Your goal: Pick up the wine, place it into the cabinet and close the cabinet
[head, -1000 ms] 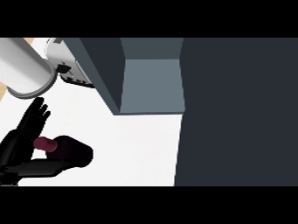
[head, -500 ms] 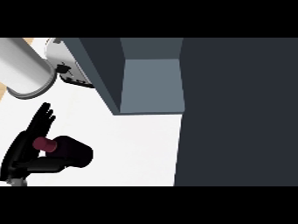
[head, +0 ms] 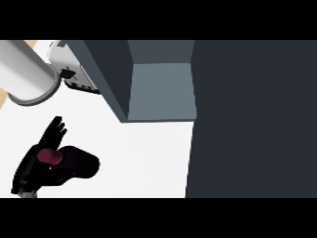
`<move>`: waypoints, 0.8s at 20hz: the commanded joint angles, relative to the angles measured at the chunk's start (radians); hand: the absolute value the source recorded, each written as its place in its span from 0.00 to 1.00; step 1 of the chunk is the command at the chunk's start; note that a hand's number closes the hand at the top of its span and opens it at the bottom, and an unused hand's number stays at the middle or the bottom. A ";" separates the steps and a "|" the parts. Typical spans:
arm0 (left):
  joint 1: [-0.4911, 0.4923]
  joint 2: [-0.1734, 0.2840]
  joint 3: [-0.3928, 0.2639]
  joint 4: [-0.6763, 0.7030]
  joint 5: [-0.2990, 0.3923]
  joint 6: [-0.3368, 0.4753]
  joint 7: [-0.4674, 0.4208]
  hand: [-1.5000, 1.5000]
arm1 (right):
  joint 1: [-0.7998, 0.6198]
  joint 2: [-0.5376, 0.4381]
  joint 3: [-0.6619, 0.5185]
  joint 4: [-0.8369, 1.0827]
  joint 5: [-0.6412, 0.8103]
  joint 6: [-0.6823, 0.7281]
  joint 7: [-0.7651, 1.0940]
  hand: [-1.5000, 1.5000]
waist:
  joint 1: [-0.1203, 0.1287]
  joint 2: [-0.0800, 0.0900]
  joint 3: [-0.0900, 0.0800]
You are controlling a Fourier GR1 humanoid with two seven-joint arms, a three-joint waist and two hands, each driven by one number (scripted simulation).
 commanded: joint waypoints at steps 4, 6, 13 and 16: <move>-0.034 -0.008 0.012 0.179 -0.032 -0.006 -0.102 0.00 | 0.036 -0.024 -0.011 -0.241 -0.055 -0.006 0.104 0.00 | 0.002 0.005 -0.004; 0.007 -0.040 -0.012 0.143 -0.034 -0.003 -0.116 0.00 | 0.023 -0.018 -0.020 -0.234 -0.032 -0.025 0.119 0.00 | 0.008 0.004 -0.004; 0.028 -0.066 0.041 0.258 0.036 -0.059 -0.239 0.00 | -0.008 -0.023 -0.006 -0.258 -0.033 -0.046 0.166 0.00 | 0.007 0.004 -0.006; -0.043 -0.085 0.065 0.330 0.056 -0.047 -0.244 0.00 | 0.057 -0.010 0.036 -0.231 -0.016 -0.029 0.088 0.00 | 0.002 0.004 -0.004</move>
